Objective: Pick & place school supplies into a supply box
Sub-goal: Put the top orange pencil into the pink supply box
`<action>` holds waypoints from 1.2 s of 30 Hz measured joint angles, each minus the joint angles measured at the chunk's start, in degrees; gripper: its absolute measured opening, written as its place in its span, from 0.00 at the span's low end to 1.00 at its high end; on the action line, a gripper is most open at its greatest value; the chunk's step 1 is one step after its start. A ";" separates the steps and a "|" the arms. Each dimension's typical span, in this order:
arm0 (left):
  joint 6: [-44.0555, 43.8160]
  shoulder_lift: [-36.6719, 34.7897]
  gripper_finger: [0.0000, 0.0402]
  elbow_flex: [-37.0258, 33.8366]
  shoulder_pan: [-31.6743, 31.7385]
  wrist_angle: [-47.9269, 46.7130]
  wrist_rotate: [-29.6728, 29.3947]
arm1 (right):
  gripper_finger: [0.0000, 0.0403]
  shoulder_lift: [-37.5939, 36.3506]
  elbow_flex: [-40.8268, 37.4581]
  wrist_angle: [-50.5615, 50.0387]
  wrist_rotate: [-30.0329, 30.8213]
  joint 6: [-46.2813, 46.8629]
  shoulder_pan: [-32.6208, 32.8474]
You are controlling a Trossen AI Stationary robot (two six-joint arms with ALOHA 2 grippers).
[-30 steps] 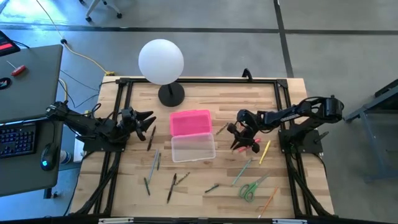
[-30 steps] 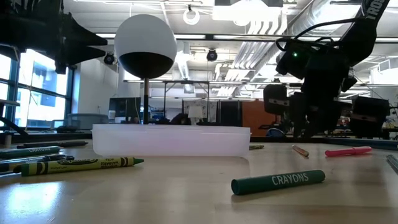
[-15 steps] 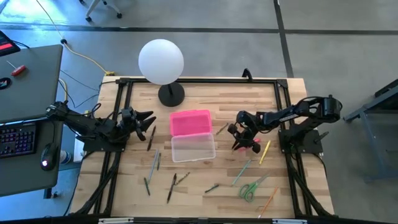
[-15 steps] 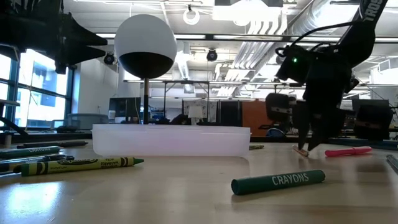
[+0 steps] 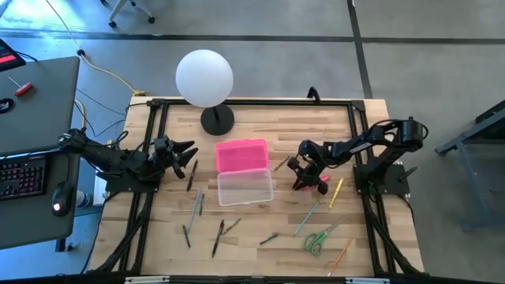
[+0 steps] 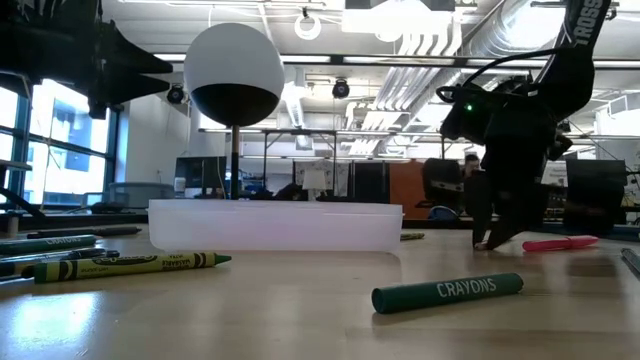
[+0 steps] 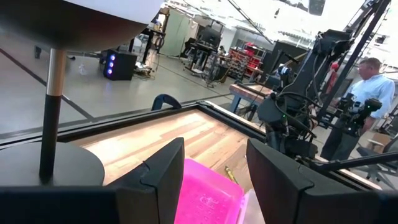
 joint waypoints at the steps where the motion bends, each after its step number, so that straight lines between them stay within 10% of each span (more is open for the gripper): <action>1: 0.00 0.00 0.52 0.00 0.01 -0.15 0.00 | 0.07 0.02 0.00 0.20 -0.05 1.29 0.00; 36: -2.82 0.02 0.52 0.00 0.01 -2.79 -0.01 | 0.07 9.82 -8.40 25.66 -2.01 12.78 -1.05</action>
